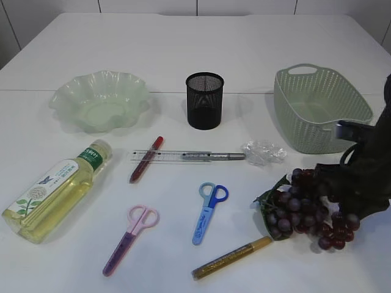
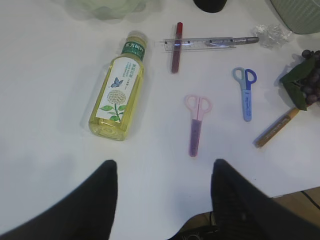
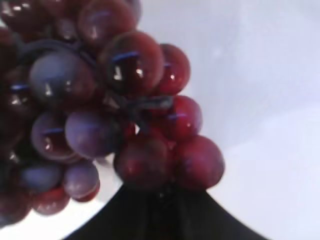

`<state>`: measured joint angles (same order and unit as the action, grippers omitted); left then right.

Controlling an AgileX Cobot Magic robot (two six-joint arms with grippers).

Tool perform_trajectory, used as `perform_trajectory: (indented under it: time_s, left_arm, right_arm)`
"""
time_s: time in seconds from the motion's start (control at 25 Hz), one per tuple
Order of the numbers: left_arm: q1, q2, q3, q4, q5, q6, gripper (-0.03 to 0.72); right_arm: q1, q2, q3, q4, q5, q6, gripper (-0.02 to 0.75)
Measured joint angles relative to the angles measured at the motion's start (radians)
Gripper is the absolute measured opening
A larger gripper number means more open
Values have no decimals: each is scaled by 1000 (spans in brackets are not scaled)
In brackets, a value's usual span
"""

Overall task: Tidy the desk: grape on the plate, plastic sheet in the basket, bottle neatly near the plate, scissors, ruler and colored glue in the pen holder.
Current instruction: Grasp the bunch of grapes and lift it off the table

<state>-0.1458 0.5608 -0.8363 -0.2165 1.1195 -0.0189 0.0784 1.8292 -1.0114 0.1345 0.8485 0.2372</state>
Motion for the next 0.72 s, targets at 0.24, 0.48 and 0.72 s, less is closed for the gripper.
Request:
perform_trajectory:
  time_s: [0.24, 0.48, 0.72]
  left_arm:
    - [0, 0, 0, 0, -10, 0, 434]
    - [0, 0, 0, 0, -12, 0, 434]
    - [0, 0, 0, 0, -14, 0, 433]
  right_arm:
    - [0, -105, 0, -14, 34, 0, 70]
    - [0, -178, -18, -16, 76, 0, 69]
    - [0, -207, -128, -16, 157, -16, 69]
